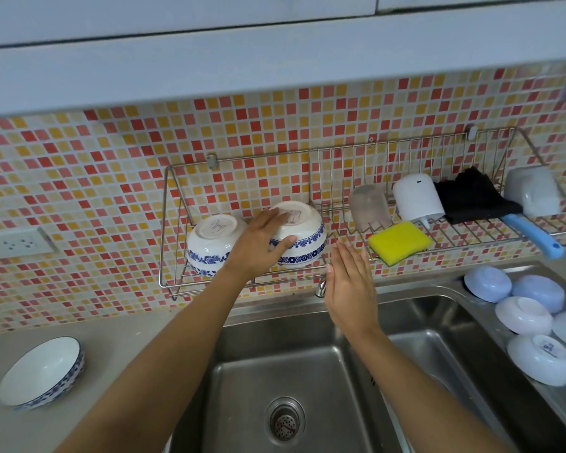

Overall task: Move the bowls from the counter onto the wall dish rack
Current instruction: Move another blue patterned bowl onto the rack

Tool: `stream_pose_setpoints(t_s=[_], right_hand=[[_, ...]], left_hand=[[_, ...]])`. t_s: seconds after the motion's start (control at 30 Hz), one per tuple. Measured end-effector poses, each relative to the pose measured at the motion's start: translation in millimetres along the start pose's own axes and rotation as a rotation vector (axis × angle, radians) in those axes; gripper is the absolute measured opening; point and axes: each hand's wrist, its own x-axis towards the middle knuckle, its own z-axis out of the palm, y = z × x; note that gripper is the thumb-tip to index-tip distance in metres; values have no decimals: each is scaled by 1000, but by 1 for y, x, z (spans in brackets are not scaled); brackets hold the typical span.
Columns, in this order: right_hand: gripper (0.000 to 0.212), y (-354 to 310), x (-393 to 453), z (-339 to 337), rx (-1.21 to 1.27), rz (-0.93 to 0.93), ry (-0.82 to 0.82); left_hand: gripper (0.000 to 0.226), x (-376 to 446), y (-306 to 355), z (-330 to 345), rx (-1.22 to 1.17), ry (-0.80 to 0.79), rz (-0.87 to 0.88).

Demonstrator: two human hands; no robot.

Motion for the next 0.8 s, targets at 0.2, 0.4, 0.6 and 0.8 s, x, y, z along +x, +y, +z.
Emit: stream_pose_setpoints(t_s=[0.2,0.4,0.6,0.8], right_hand=[[43,-2,1,-7,-27,-3,-33],[48,-5,2,-12,-55,-8,-90],[46,-5,2,-13,-71,1,-113],[45,-5,1,-12,-54,-11,-94]], left_hand=[[49,-18,-5,-8,136,160,-93],[47,-56,-33,-18,204,162,-235],[49,-64,-39,-22,254,79,-229],[54,-72,-44,-18,306,78,-257]])
